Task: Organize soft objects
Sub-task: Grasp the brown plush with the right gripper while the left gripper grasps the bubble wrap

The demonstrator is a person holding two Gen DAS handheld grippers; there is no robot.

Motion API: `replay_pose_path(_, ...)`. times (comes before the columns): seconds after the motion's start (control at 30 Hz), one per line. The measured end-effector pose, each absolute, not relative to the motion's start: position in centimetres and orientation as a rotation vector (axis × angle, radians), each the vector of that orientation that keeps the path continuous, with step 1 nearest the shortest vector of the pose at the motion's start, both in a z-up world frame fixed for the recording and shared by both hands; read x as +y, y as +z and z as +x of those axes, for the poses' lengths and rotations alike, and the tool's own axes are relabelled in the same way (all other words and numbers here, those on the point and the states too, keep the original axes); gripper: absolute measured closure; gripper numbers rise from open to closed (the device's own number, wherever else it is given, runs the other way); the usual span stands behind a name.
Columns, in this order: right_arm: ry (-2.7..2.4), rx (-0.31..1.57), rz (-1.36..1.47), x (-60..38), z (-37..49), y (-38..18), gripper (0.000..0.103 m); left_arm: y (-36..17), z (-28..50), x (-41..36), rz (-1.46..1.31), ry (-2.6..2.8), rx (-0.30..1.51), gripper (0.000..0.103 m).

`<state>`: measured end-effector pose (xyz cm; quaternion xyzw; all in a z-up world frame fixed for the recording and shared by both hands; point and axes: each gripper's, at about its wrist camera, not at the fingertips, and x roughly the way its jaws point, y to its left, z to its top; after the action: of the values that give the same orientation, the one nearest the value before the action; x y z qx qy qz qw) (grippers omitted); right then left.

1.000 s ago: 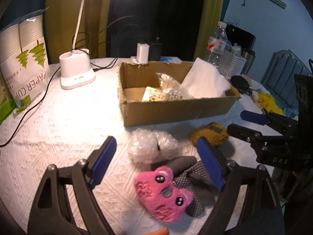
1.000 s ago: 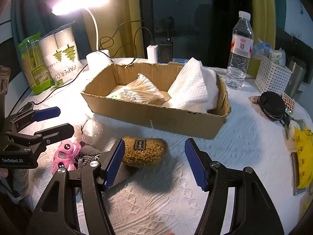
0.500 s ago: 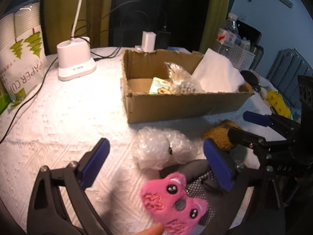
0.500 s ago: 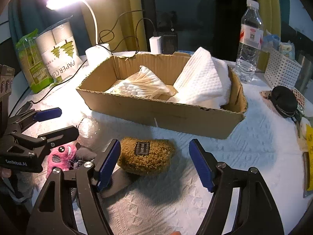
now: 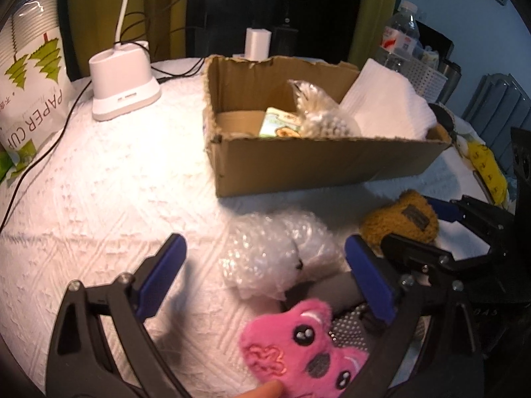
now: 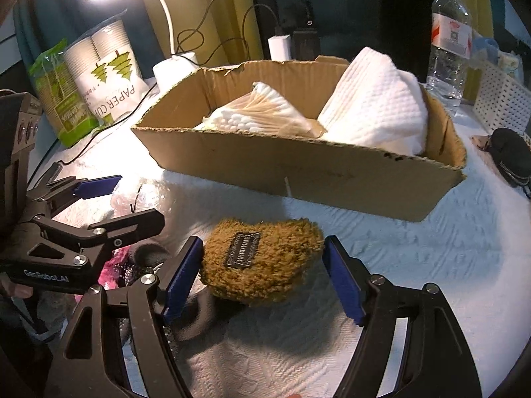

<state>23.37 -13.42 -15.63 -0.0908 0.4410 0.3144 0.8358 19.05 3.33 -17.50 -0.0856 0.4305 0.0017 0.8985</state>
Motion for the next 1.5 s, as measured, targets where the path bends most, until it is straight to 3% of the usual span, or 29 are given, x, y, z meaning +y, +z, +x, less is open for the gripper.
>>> replay_pose_path(0.1, 0.662, 0.933, -0.184, -13.5, 23.4, -15.6, 0.032, -17.5, 19.0, 3.3, -0.174, -0.001, 0.884, 0.009)
replay_pose_path(0.27, 0.667, 0.922, -0.207, -13.4, 23.0, -15.5, 0.039, -17.5, 18.9, 2.9, -0.168, -0.039, 0.895, 0.034)
replay_pose_path(0.37, 0.663, 0.907, -0.231, -13.2, 22.6, -15.4, 0.044, -17.2, 18.6, 2.7, -0.163, -0.05, 0.883, 0.04)
replay_pose_path(1.5, 0.632, 0.726, -0.205, -15.5, 19.0, -7.8, 0.044, -9.2, 14.3, 1.7, -0.121, -0.072, 0.691, 0.043)
